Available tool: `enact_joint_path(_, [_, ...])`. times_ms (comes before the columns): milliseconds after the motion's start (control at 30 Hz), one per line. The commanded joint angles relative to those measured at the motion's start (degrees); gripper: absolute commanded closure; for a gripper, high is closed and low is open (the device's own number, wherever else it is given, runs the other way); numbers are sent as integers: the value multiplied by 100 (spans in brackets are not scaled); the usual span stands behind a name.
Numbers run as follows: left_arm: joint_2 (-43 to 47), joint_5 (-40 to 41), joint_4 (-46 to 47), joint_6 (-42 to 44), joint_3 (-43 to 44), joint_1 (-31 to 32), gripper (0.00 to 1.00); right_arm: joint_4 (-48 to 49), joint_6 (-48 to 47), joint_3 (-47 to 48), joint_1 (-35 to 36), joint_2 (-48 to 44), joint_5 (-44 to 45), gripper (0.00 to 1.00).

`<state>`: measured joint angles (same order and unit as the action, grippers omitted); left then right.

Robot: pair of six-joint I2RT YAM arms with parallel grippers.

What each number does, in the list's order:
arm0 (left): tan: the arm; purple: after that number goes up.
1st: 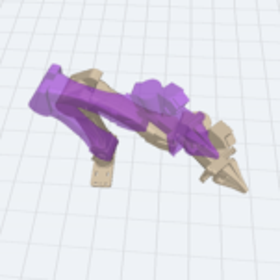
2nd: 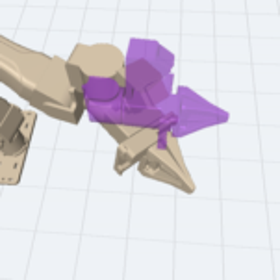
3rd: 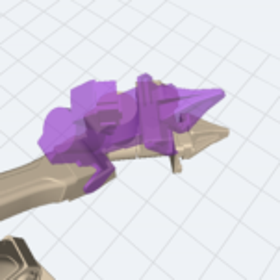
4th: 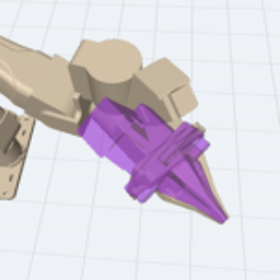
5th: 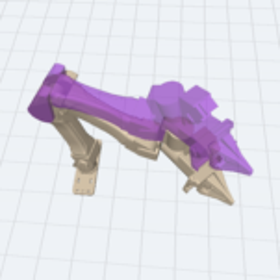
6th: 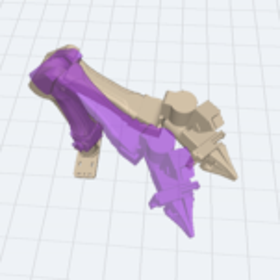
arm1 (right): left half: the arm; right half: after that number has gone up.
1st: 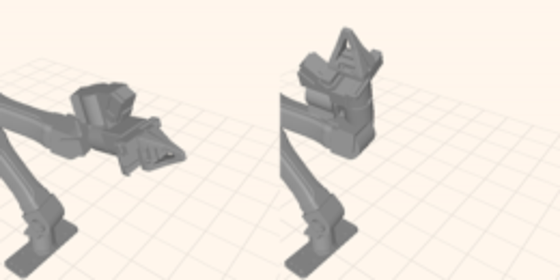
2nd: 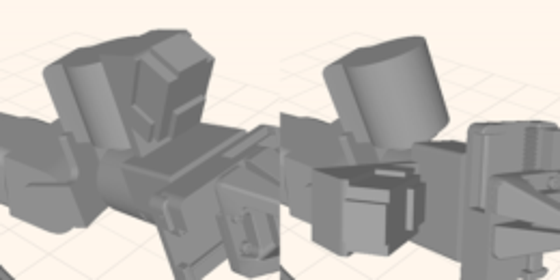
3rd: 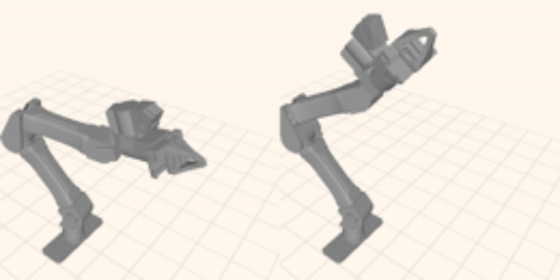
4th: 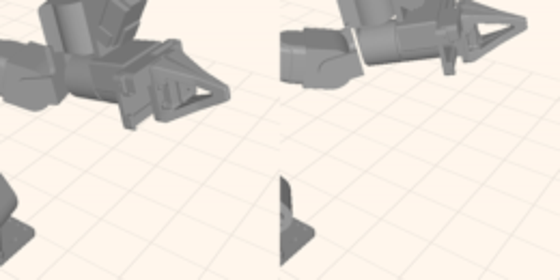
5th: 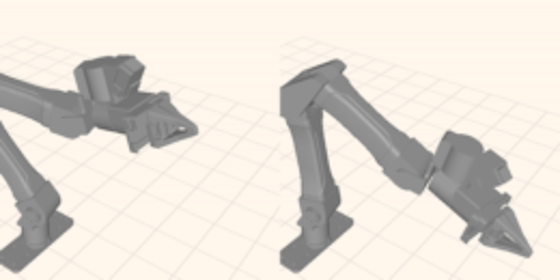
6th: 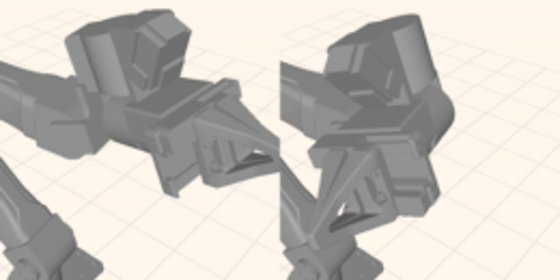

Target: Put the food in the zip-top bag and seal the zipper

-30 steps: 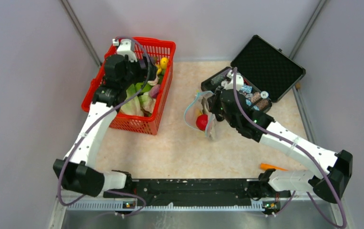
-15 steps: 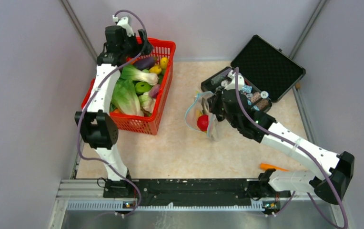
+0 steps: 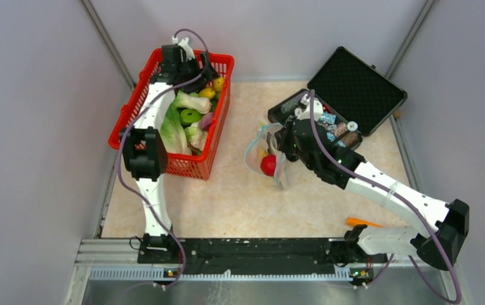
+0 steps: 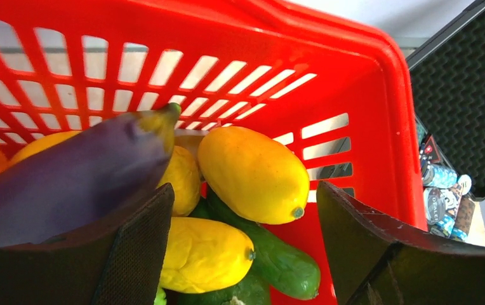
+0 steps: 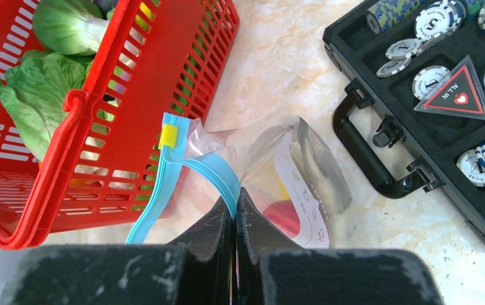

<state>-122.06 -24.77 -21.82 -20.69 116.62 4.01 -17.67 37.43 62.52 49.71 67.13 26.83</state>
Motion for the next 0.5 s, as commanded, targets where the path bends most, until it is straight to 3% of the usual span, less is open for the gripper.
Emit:
enact_joint_path(0, [-87,-27,350,-20,248,205,17,124,77,197,-27,19,-9,100])
enact_joint_path(233, [-395,80,600,-65,240,358,15,91,54,242,-28,41,-33,100])
enact_joint_path(467, [-477,719,369,96,167,485,33,62,43,259,-31,22,-22,100])
